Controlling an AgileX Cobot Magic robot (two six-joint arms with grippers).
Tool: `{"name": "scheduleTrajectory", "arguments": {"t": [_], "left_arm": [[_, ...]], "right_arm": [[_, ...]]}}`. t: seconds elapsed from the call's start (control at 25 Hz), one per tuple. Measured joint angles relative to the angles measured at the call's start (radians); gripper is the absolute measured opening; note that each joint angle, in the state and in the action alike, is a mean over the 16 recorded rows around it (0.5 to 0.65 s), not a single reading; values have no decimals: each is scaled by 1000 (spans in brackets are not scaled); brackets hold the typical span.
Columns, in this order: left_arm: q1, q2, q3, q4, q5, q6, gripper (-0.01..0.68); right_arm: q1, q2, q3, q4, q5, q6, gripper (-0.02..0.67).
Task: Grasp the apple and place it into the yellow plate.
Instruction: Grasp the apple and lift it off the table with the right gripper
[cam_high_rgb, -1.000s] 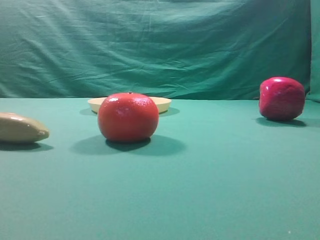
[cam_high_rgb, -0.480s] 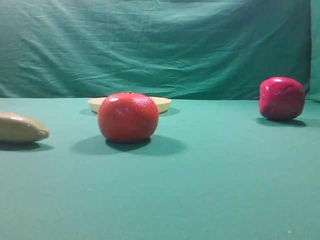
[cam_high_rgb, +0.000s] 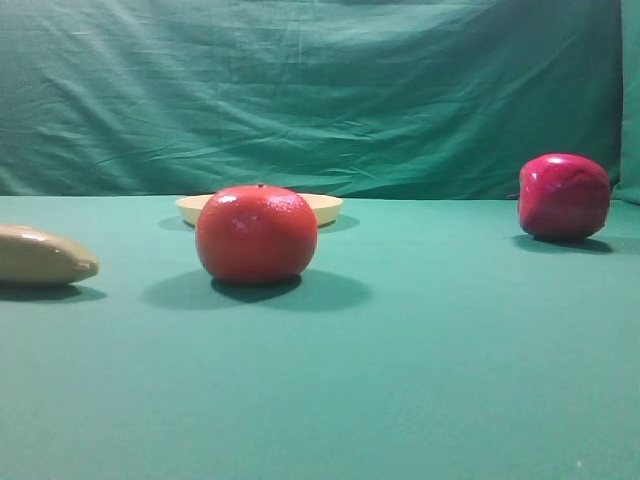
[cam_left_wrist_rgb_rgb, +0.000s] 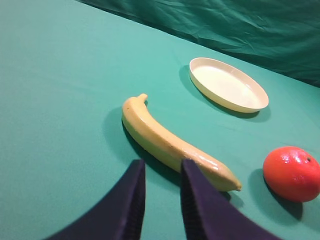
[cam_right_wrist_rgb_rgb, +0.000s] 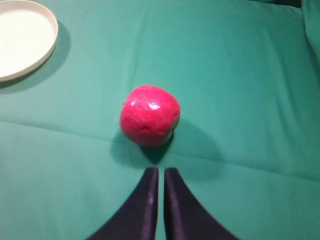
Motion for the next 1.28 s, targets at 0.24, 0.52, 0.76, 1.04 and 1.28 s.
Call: {"name": "scheduleTrajectory", "arguments": {"t": [0.24,0.52,0.76,1.04,1.28], "left_arm": [[0,0,0,0,0,0,157],[0,0,0,0,0,0,157],[0,0,0,0,0,0,157],[0,0,0,0,0,0,157],[0,0,0,0,0,0,157]], "right_arm": [[22,155,-119,44,74,-59,586],[50,317,-220,38,105,-97,645],[61,443,-291,-7,93,-102,645],[61,565,-360,-52,79,-100,645],[61,632,-389,-66,68,-97,619]]}}
